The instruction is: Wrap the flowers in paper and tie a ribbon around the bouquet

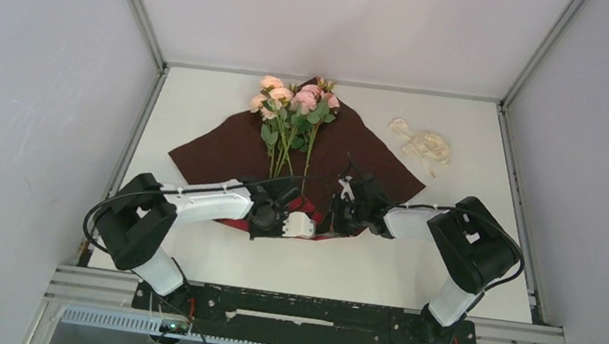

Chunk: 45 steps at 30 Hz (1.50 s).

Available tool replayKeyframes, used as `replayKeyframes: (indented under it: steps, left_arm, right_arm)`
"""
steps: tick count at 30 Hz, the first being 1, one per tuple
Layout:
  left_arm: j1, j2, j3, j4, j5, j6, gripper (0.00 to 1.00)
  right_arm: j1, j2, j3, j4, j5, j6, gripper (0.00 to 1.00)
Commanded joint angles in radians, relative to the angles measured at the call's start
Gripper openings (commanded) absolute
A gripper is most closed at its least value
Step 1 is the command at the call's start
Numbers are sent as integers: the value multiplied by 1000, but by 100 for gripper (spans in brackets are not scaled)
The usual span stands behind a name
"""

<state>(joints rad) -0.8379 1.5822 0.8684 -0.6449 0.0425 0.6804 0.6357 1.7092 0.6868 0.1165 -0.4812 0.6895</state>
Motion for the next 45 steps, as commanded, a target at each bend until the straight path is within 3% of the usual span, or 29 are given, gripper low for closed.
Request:
replayKeyframes:
  steps: [1,10,29,32,35,38,42,45]
  left_arm:
    - [76,-21,-70,-112,-70,45,6]
    - [150,-90,-130,-125,-84,72,6]
    - [321,-81,-100,-245,-136,90,5]
    - [320,-161,-5,-326,-60,45,5]
    - [310,-218,116,-359,103,-10,6]
    - [270,-210,178,-259,212,-111,8]
    - [244,-87,218,-65,257,-301,9]
    - [237,16,260,-17,308,-376,10]
  right_arm:
    - [-14,1,-26,-112,90,-62,0]
    - [-26,1,-26,-112,90,-72,0]
    - [-24,-4,-26,-145,100,-81,0]
    - [-14,-6,-26,-143,104,-73,0]
    - [-3,-14,-26,-135,107,-62,0]
    - [0,-15,-27,-127,107,-50,0]
    - [0,-16,-26,-126,112,-44,0]
    - [2,-25,-26,-127,125,-35,0]
